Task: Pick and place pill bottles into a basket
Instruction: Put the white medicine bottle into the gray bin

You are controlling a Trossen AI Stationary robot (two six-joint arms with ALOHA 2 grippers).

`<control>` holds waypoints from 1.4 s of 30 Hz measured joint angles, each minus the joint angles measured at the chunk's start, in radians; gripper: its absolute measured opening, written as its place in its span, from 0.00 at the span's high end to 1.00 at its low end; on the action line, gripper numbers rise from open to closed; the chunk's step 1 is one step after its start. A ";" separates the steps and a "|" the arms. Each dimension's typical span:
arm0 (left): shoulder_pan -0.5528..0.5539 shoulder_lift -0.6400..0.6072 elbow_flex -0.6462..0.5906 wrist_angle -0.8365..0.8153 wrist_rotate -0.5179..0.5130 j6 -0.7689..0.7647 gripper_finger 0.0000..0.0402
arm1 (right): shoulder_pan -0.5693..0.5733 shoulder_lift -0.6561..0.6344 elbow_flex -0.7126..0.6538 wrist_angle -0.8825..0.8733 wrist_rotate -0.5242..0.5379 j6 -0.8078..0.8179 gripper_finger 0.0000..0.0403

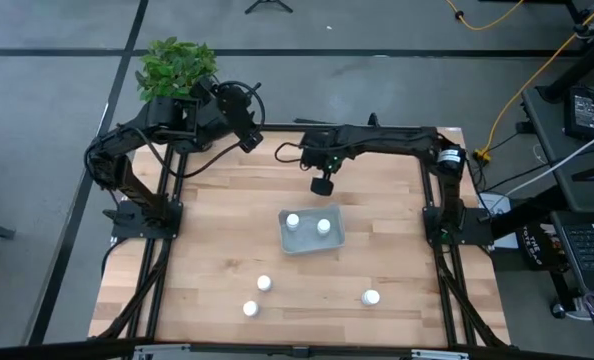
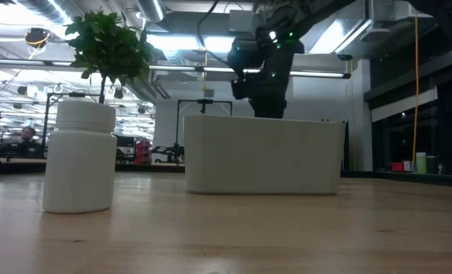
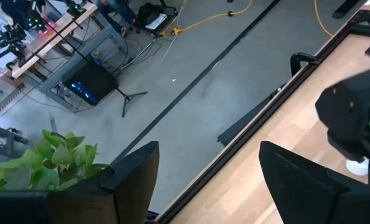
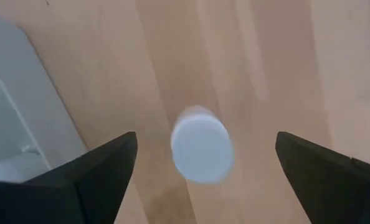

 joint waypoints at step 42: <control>0.000 0.001 0.000 -0.075 0.002 -0.032 0.33 | 0.134 0.007 0.229 -0.233 -0.039 -0.040 0.60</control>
